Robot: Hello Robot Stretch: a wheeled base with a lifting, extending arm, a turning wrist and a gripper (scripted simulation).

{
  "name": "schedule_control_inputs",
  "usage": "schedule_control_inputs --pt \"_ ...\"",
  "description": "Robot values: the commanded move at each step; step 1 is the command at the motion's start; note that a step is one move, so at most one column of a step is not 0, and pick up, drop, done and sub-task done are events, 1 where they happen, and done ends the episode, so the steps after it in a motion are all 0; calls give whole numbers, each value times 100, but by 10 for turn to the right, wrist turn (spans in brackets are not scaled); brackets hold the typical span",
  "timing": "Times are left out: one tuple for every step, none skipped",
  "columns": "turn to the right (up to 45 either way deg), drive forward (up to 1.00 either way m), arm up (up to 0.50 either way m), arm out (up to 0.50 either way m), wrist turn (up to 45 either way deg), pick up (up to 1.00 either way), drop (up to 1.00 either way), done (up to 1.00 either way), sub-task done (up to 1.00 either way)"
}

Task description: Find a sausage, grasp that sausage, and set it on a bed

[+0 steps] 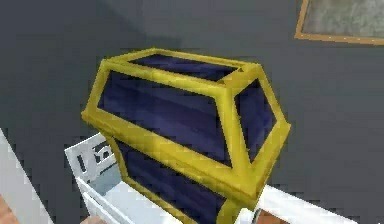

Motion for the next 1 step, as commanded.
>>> schedule_control_inputs --pt "0 20 0 0 0 0 0 0 0"
